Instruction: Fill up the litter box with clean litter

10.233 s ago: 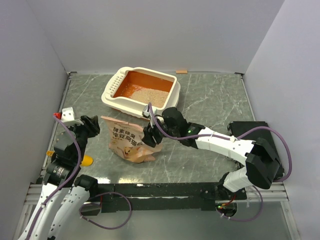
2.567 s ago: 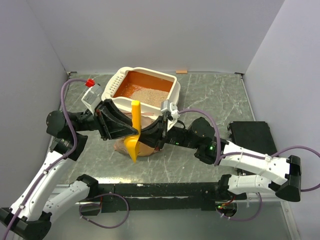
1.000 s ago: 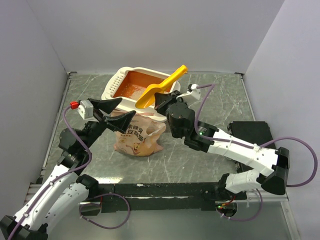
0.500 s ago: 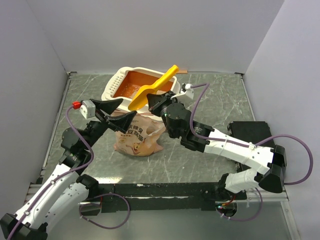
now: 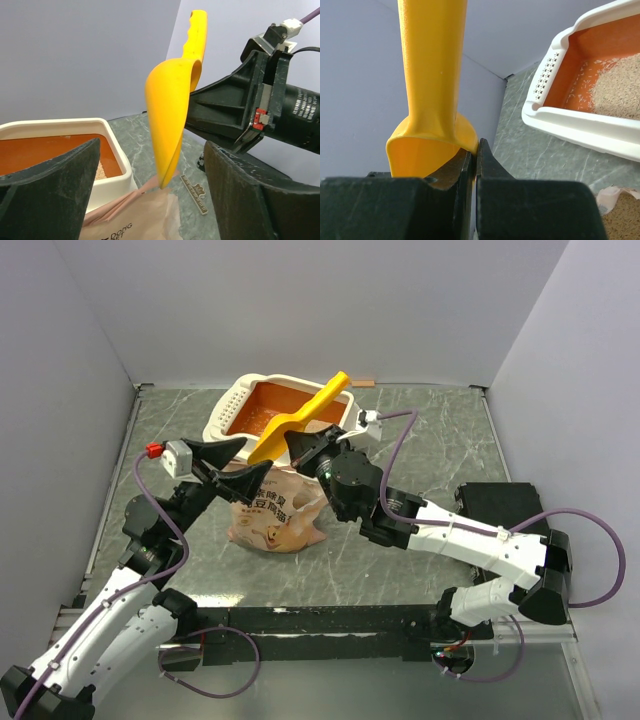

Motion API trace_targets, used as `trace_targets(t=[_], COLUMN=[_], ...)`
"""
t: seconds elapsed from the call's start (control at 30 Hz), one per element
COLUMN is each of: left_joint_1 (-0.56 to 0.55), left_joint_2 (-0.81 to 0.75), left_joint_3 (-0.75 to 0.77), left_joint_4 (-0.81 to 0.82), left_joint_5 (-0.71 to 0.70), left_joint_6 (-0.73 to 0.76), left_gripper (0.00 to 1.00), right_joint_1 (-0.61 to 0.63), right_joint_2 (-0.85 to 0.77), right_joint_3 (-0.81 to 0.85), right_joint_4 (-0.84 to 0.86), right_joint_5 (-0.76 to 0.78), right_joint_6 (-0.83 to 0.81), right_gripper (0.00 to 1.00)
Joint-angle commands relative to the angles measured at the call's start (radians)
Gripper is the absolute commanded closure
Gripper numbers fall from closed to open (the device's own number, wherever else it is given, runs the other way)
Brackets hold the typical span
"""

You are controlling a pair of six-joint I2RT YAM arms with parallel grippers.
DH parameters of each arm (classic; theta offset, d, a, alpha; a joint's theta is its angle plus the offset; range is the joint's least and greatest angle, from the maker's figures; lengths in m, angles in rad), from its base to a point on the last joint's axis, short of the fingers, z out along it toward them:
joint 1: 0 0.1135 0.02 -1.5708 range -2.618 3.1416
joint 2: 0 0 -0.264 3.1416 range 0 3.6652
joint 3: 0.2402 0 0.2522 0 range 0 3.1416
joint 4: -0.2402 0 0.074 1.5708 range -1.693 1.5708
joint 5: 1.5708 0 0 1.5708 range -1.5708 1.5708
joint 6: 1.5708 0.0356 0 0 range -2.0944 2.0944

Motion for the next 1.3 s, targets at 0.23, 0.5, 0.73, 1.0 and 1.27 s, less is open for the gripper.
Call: trace_targets(t=[0.23, 0.5, 0.73, 1.0, 1.27], left_joint_1=[-0.006, -0.007, -0.007, -0.007, -0.007], left_joint_2=[0.015, 0.0, 0.038, 0.066, 0.06], left_joint_3=[0.021, 0.07, 0.221, 0.375, 0.456], left_joint_4=[0.051, -0.017, -0.258, -0.472, -0.68], left_joint_5=[0.018, 0.043, 0.042, -0.001, -0.132], left_joint_6=[0.015, 0.022, 0.046, 0.081, 0.06], left_gripper=[0.47, 0.99, 0.99, 0.99, 0.99], right_joint_1=[0.022, 0.026, 0.023, -0.006, -0.36], right_joint_2=[-0.038, -0.1, -0.264, -0.534, -0.483], right_joint_3=[-0.027, -0.129, -0.205, -0.299, -0.267], right_joint_4=[0.09, 0.148, 0.084, -0.186, -0.448], right_joint_5=[-0.029, -0.068, -0.119, -0.122, -0.28], right_joint_6=[0.004, 0.009, -0.147, -0.454, -0.508], right_gripper=[1.0, 1.0, 0.4, 0.25, 0.23])
